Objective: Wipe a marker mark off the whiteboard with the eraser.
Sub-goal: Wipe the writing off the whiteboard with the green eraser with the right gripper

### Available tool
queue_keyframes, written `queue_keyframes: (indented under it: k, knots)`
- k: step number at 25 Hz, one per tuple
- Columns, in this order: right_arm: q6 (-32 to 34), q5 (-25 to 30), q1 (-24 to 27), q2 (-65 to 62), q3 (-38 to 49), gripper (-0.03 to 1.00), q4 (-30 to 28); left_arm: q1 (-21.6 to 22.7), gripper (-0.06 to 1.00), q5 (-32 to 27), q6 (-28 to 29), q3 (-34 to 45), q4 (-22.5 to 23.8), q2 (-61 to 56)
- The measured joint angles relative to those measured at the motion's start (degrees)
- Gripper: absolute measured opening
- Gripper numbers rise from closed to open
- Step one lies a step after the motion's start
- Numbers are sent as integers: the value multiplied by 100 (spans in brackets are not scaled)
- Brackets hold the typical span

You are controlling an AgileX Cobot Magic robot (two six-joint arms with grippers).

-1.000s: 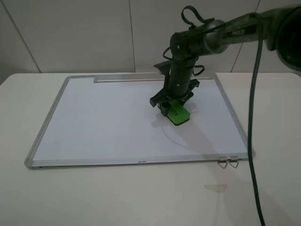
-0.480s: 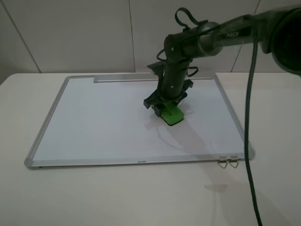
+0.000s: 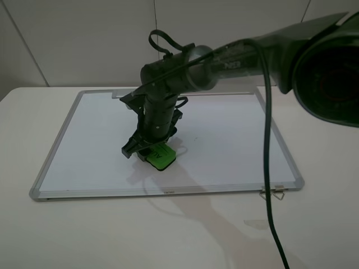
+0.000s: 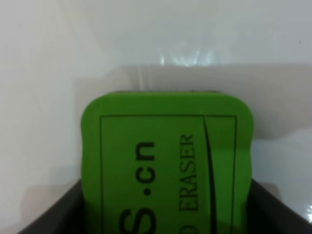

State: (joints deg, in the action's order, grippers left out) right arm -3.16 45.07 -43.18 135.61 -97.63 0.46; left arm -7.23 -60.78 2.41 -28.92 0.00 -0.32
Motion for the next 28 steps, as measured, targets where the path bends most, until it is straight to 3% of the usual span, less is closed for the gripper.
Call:
queue_keyframes:
  k: [4,17,28]
  knots:
    - [0,-73,199,0,0,59,0,0,69,0,0,0,0,0]
    - [-210,-479,1692,17,0,59,-46,0,69,0,0,0,0,0]
    - [-210,-462,1486,17,0,59,8,0,69,0,0,0,0,0]
